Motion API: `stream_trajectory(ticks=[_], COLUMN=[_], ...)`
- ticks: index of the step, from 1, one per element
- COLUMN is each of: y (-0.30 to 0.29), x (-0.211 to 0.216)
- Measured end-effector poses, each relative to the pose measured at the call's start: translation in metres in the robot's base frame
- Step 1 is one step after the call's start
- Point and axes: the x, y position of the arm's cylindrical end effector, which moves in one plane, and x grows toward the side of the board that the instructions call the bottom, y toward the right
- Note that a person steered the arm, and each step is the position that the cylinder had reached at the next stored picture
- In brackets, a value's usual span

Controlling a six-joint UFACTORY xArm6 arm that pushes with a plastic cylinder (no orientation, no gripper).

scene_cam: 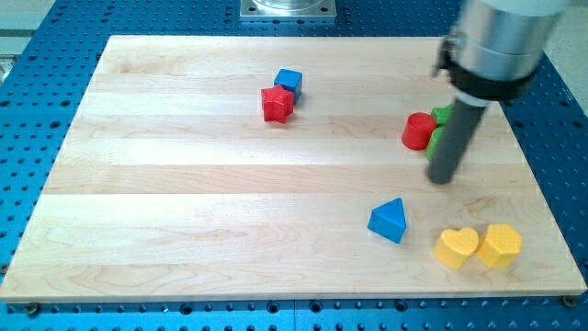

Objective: Separate the red circle from the green start

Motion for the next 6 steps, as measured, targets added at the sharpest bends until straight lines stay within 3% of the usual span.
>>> stream_trajectory(ticks=[1, 2, 3, 5, 6], y=[0.063, 0.06, 0.011, 0.009, -0.059], x=[-0.009, -0.068, -0.087, -0.079, -0.073])
